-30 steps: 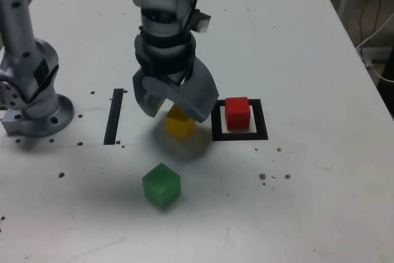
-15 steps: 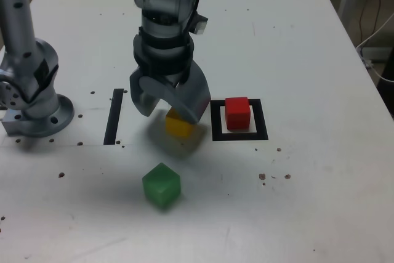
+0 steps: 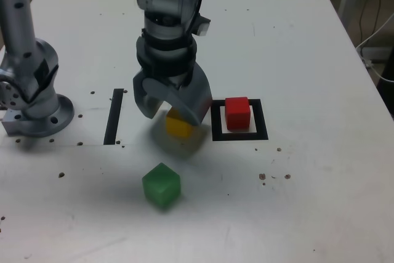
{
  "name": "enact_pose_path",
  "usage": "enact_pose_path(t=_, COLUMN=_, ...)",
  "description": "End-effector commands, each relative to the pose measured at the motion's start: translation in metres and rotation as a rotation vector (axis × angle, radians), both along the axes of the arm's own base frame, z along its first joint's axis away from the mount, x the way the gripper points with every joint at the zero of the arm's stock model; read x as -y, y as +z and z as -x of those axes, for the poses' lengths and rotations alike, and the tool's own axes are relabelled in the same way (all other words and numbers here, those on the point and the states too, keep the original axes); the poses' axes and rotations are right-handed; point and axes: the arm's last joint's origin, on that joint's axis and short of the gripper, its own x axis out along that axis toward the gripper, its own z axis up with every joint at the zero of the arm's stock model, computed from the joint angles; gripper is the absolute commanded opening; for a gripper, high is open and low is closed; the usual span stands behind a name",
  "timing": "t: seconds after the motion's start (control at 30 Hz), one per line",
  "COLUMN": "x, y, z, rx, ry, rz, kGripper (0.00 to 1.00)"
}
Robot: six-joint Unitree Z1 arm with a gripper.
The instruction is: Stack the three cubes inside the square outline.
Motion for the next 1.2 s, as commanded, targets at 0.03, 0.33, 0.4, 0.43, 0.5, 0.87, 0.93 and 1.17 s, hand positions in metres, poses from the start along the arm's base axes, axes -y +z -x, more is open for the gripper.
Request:
enact_pose_path(t=0.03, x=0.000, y=-0.003, z=-0.001, rx=0.001, ry=0.017, rz=-0.010, kGripper=0.71)
enact_pose_path(t=0.33, x=0.000, y=-0.009, z=-0.002, rx=0.006, ry=0.051, rz=-0.034, kGripper=0.53)
enact_pose_path(t=0.4, x=0.001, y=-0.009, z=-0.001, rx=0.007, ry=0.049, rz=-0.028, kGripper=0.46)
enact_pose_path(t=0.43, x=0.002, y=-0.009, z=-0.001, rx=0.007, ry=0.046, rz=-0.022, kGripper=0.41)
enact_pose_path(t=0.5, x=0.004, y=-0.009, z=0.000, rx=0.007, ry=0.042, rz=-0.011, kGripper=0.34)
enact_pose_path(t=0.87, x=0.008, y=-0.001, z=0.001, rx=0.024, ry=0.030, rz=0.008, kGripper=0.13)
enact_pose_path(t=0.93, x=0.008, y=0.002, z=0.000, rx=0.024, ry=0.030, rz=0.008, kGripper=0.13)
enact_pose_path(t=1.17, x=0.009, y=0.032, z=-0.008, rx=0.058, ry=0.039, rz=0.013, kGripper=0.12)
